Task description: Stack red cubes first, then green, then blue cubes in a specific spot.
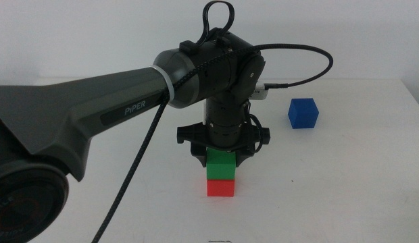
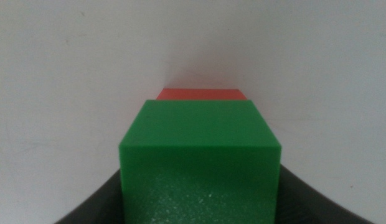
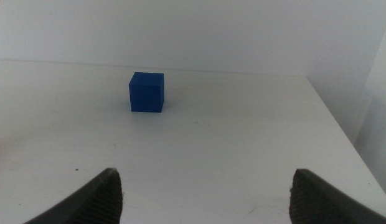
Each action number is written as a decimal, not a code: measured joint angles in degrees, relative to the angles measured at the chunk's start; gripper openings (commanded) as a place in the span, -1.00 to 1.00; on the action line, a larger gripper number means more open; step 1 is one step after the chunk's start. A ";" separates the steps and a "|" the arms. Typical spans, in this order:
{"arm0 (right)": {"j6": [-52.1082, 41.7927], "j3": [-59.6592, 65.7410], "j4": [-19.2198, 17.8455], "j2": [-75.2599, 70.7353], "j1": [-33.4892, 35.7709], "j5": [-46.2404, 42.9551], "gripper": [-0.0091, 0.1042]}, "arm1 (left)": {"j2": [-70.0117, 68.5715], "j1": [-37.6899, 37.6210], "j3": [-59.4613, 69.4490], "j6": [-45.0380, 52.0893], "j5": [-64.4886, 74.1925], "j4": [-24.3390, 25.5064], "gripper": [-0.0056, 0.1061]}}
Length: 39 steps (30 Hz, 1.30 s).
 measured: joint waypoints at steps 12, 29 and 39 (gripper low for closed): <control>0.00 0.00 0.00 0.00 0.00 0.00 0.82 | -0.46 0.00 0.00 1.39 0.00 0.04 0.78; 0.00 0.00 0.00 0.00 0.00 0.00 0.82 | -31.88 3.10 4.99 31.72 0.93 6.75 0.78; 0.00 0.00 0.00 0.00 0.00 0.00 0.82 | -65.58 18.53 31.02 53.30 -8.22 -14.66 0.78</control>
